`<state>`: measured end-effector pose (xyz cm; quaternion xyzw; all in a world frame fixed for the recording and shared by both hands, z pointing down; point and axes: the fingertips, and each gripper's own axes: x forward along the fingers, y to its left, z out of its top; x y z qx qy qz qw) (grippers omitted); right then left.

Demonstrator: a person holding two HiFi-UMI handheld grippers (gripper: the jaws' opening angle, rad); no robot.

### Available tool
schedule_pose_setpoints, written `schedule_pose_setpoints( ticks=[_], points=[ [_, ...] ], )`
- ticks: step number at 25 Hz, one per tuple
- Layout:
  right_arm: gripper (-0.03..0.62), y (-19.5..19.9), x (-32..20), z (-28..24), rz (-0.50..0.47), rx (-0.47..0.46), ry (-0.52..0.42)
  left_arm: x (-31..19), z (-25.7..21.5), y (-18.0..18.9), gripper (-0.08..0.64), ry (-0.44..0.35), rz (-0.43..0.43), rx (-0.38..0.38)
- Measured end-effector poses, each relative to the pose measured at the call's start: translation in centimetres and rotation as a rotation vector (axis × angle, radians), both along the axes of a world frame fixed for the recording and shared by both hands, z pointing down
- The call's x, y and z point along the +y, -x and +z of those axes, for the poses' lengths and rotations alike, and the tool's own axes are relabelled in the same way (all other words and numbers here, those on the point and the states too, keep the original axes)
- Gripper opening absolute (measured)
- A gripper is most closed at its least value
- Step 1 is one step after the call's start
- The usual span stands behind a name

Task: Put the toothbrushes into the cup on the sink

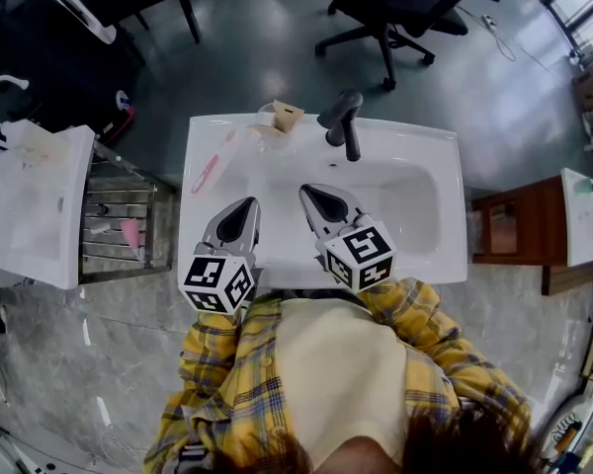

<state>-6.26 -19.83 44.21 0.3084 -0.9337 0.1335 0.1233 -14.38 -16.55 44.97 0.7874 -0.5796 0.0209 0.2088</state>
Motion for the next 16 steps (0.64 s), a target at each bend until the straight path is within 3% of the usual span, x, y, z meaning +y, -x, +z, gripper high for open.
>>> schedule_pose_setpoints(
  ticks=[16],
  points=[
    [0.014, -0.33, -0.50, -0.46, 0.007, 0.002, -0.006, -0.21, 0.04, 0.06, 0.006, 0.006, 0.001, -0.014]
  ],
)
